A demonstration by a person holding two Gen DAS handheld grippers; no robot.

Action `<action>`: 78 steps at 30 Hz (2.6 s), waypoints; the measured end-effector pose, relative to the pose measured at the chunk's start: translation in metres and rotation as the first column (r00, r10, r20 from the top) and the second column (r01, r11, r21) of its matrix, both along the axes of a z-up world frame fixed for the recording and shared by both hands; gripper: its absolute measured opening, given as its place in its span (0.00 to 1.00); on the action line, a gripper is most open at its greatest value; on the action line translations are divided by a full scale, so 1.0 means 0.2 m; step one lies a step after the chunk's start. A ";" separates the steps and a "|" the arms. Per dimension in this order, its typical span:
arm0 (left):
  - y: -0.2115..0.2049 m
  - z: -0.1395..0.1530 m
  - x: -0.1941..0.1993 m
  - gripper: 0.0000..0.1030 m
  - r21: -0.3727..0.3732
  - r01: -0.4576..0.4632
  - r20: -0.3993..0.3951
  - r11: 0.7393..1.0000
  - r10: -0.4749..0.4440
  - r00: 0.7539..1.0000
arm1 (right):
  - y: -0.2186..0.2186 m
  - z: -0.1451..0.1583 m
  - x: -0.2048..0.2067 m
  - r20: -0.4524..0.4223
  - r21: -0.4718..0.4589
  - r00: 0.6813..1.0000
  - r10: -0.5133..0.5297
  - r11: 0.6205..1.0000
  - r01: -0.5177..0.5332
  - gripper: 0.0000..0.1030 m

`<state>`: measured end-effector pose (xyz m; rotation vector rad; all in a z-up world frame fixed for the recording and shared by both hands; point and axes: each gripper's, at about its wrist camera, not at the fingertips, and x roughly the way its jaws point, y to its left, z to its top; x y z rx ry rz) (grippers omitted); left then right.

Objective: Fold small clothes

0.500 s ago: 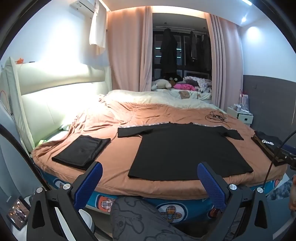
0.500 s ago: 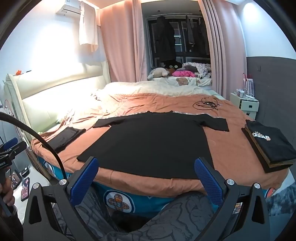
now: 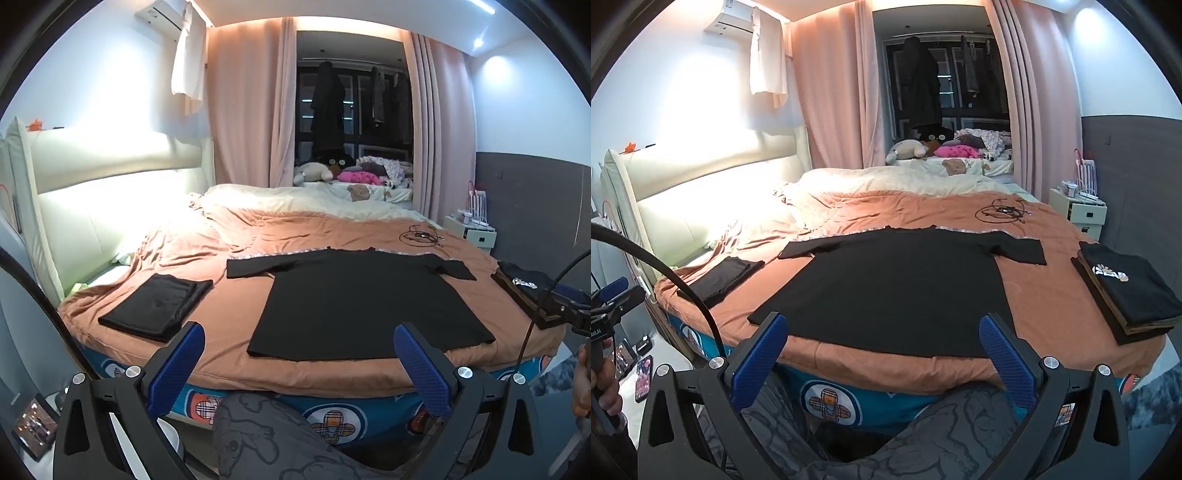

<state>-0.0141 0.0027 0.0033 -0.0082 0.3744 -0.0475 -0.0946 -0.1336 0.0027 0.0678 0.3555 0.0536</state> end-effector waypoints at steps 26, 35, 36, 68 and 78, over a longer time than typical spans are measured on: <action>0.03 -0.01 -0.04 1.00 0.001 0.000 0.009 1.000 0.000 1.000 | 0.00 -0.01 -0.04 0.017 -0.008 1.000 -0.004 1.000 0.005 1.00; 0.04 -0.02 -0.05 1.00 -0.005 -0.004 0.006 1.000 0.004 1.000 | 0.03 0.00 -0.03 0.019 -0.020 1.000 -0.012 1.000 0.013 1.00; 0.05 -0.02 -0.06 1.00 -0.005 -0.004 0.007 1.000 0.004 1.000 | 0.02 0.00 -0.04 0.019 -0.021 1.000 -0.012 1.000 0.012 1.00; 0.07 -0.03 -0.05 1.00 -0.023 -0.014 0.003 1.000 0.014 1.000 | 0.03 -0.01 -0.02 0.016 -0.047 1.000 -0.008 0.999 0.008 1.00; 0.09 -0.04 0.05 1.00 -0.023 -0.023 -0.024 0.999 0.022 0.999 | 0.02 0.00 0.08 0.004 -0.039 1.000 0.007 0.999 -0.006 1.00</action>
